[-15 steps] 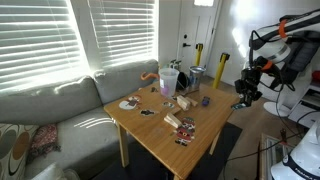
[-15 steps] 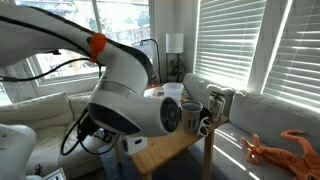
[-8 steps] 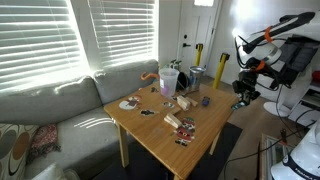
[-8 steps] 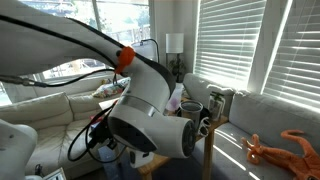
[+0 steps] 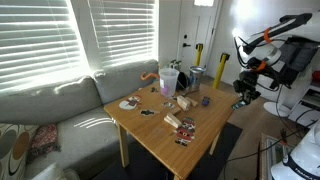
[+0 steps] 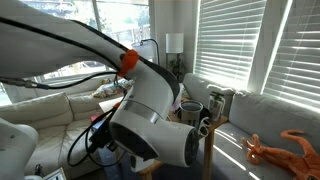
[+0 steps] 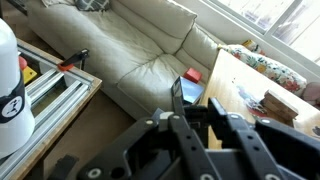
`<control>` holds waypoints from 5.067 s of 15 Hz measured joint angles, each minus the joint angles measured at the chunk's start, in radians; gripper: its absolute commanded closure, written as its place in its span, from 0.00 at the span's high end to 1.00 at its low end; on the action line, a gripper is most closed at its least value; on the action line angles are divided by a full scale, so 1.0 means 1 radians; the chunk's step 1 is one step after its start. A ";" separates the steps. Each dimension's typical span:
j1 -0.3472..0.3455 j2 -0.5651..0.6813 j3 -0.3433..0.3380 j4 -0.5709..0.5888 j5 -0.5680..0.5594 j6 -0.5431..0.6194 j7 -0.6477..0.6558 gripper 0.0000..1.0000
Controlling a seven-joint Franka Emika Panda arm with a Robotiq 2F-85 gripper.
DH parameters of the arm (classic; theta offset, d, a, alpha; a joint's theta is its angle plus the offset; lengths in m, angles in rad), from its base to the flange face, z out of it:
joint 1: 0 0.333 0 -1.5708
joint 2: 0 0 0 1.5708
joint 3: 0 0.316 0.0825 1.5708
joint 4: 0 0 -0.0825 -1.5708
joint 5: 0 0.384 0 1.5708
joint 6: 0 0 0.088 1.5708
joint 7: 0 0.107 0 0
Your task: Flip the toy cars to make them stand on wheels starting with the toy car at the bottom of the table surface
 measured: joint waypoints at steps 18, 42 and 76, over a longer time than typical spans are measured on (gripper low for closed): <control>-0.030 0.292 -0.015 0.124 0.205 -0.102 0.098 0.07; -0.052 0.375 -0.077 0.198 0.192 -0.040 0.298 0.07; 0.052 -0.039 0.152 0.206 -0.122 0.403 0.427 1.00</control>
